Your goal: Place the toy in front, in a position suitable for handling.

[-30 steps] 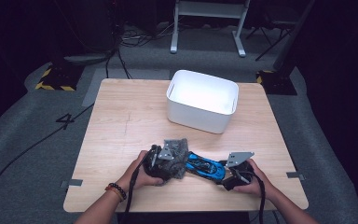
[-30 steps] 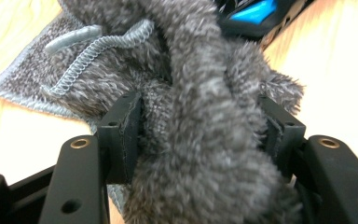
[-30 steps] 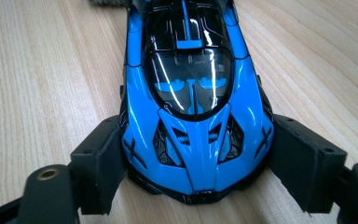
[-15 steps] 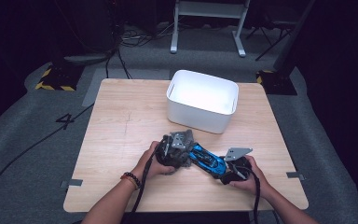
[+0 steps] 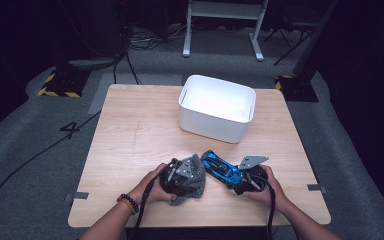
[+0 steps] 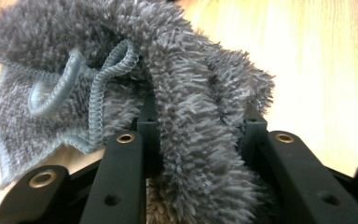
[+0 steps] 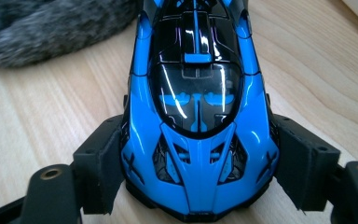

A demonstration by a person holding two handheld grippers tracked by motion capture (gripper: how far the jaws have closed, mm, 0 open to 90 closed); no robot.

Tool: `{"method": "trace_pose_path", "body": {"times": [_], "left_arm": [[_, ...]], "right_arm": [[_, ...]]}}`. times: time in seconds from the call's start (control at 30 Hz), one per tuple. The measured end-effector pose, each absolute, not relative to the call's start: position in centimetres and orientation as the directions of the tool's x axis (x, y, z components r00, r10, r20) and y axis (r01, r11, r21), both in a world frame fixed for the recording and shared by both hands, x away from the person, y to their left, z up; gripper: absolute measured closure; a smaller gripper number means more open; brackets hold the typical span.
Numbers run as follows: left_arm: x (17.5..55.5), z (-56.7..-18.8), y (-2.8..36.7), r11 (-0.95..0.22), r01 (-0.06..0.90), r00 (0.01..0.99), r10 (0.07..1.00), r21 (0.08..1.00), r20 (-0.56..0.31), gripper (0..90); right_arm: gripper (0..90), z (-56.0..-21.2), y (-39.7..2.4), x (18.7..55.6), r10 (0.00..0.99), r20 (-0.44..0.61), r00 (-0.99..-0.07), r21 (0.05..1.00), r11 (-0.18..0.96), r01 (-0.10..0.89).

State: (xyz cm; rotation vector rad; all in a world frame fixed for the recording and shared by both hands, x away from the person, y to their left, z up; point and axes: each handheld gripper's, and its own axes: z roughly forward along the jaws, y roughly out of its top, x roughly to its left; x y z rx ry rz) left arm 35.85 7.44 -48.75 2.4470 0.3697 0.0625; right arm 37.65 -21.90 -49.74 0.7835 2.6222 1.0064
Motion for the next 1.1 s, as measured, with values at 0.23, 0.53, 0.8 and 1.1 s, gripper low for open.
{"method": "trace_pose_path", "body": {"times": [0.23, 0.53, 0.8, 1.1], "left_arm": [[35.8, -49.1, 7.6, -0.710, 0.292, 0.939, 0.340, 0.641, -0.052, 63.3], [37.1, -49.4, 4.7, -0.684, 0.318, 0.903, 0.429, 0.657, 0.009, 60.0], [38.2, -49.6, 3.6, -0.658, 0.327, 0.878, 0.477, 0.678, 0.040, 59.6], [40.2, -49.7, 3.0, -0.645, 0.340, 0.864, 0.502, 0.684, 0.045, 59.4]], "right_arm": [[23.1, -49.5, -20.1, 37.9, 0.608, -0.041, -0.793, 0.656, 0.615, 0.438], [24.2, -48.9, -22.2, 38.4, 0.536, 0.110, -0.837, 0.661, 0.590, 0.465], [32.2, -48.4, -22.9, 38.0, 0.469, 0.124, -0.874, 0.628, 0.645, 0.435], [37.6, -48.9, -22.7, 36.8, 0.363, 0.078, -0.928, 0.624, 0.709, 0.330]]}}
